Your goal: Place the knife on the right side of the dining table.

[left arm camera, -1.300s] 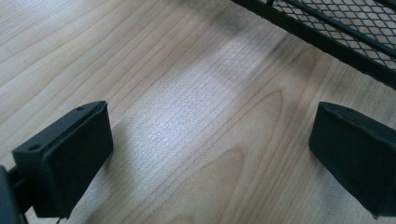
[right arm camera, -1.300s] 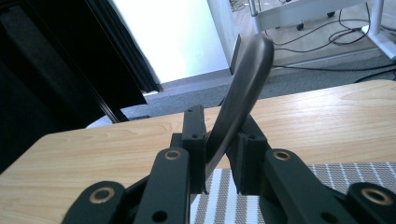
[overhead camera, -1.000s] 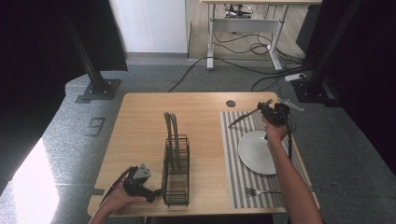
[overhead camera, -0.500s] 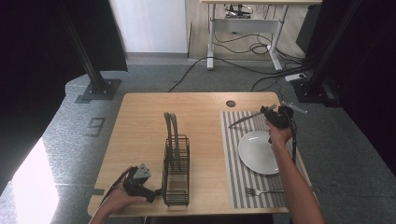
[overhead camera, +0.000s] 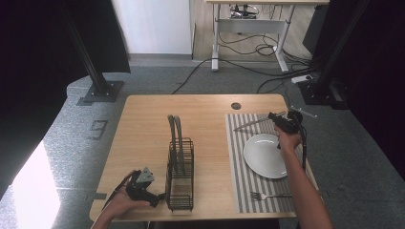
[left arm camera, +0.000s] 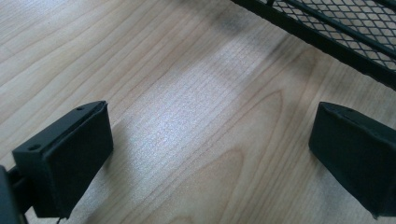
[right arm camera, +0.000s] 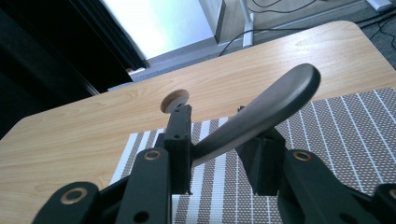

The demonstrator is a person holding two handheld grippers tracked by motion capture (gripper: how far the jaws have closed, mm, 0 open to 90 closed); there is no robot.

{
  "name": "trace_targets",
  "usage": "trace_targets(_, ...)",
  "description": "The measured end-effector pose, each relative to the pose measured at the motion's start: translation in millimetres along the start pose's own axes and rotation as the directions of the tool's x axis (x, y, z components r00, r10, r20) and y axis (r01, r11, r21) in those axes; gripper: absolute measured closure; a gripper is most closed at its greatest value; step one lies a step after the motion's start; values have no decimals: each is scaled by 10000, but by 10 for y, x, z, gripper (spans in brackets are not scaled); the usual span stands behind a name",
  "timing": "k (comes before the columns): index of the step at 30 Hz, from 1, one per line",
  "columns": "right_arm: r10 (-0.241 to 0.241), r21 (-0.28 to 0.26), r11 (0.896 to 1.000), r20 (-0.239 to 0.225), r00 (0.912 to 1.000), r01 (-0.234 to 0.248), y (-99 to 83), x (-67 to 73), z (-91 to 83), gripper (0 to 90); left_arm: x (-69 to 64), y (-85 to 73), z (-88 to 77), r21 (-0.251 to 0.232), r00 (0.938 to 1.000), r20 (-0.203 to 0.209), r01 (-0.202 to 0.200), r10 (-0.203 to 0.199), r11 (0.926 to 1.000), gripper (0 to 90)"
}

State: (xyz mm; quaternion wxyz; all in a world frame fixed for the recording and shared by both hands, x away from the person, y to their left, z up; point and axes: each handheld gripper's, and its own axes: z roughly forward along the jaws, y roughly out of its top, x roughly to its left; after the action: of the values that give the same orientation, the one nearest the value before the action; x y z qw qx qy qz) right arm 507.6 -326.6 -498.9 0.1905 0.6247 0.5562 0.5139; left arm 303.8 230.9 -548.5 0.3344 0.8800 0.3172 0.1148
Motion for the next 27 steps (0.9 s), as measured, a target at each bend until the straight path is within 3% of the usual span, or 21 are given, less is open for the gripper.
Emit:
trace_targets(18,287,384,9988,79,9996,-290,-33,-160,92,601,-4,-1,0,-10,10000,-23,34,-34,10000,0)
trace_targets(27,1041,766,9915,228,9943,-1055,-84,-302,155,575,-3,-1,0,-1,10000,-22,19,-19,10000,0)
